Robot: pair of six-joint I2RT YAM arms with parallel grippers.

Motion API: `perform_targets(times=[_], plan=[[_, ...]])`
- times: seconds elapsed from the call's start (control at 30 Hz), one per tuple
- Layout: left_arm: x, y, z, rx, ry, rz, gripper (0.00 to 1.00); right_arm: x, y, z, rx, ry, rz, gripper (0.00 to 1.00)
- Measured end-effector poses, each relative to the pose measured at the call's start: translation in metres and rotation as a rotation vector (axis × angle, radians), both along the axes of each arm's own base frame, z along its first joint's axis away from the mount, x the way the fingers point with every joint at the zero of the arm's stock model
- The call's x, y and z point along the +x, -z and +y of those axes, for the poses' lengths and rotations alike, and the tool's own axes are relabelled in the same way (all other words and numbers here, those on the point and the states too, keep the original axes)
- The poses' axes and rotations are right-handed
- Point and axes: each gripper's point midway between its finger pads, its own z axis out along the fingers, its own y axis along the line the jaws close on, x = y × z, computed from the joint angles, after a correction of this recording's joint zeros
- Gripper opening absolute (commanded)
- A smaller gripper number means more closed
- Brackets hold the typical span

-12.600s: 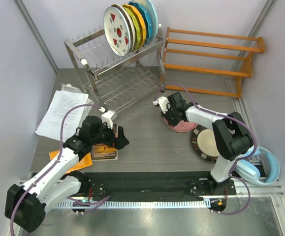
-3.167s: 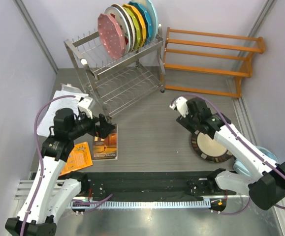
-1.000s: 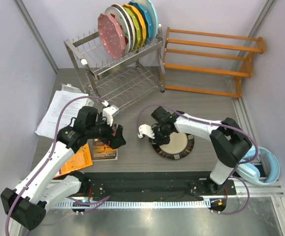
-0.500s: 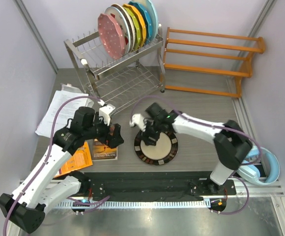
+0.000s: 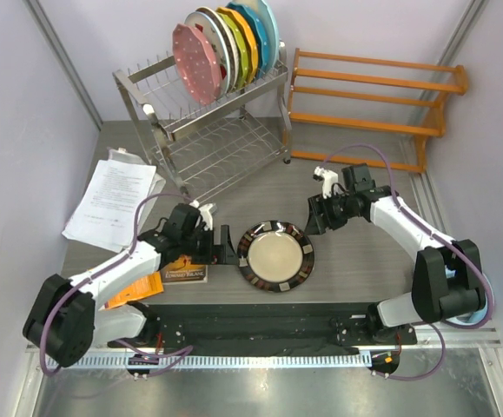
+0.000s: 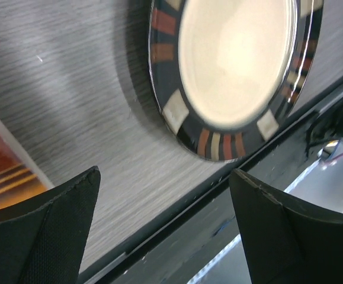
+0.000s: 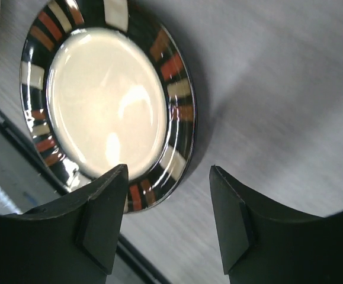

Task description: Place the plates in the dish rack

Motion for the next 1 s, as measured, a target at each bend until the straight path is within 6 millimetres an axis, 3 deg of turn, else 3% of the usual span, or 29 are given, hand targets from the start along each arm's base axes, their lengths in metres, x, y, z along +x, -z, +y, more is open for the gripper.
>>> perform_targets(times=[0.1, 0.23, 0.43, 0.7, 0.73, 0.77, 0.83, 0.9, 1.0], plan=[[0.007, 0.005, -0.006, -0.027, -0.044, 0.02, 0.89, -0.012, 0.013, -0.006, 0.041, 0.032, 0.103, 0.62], [0.021, 0.011, -0.017, -0.065, -0.087, 0.03, 0.83, -0.012, 0.023, -0.01, 0.115, 0.058, 0.192, 0.61], [0.028, 0.034, -0.027, -0.074, -0.113, 0.097, 0.66, -0.015, 0.043, -0.014, 0.175, 0.07, 0.332, 0.61], [0.032, 0.041, -0.046, -0.141, -0.099, 0.136, 0.44, -0.018, 0.052, -0.007, 0.239, -0.048, 0.473, 0.58], [0.032, 0.042, -0.049, -0.15, -0.094, 0.138, 0.39, -0.019, 0.053, -0.007, 0.251, -0.068, 0.497, 0.58], [0.032, 0.043, -0.052, -0.159, -0.09, 0.141, 0.2, -0.02, 0.055, -0.006, 0.262, -0.087, 0.528, 0.58], [0.032, 0.048, -0.054, -0.161, -0.091, 0.152, 0.03, -0.021, 0.061, -0.008, 0.276, -0.127, 0.562, 0.57], [0.033, 0.051, -0.059, -0.19, -0.095, 0.192, 0.0, -0.024, 0.066, -0.012, 0.286, -0.162, 0.588, 0.57], [0.037, 0.041, -0.072, -0.25, -0.07, 0.202, 0.0, -0.031, 0.066, -0.015, 0.306, -0.201, 0.62, 0.57]])
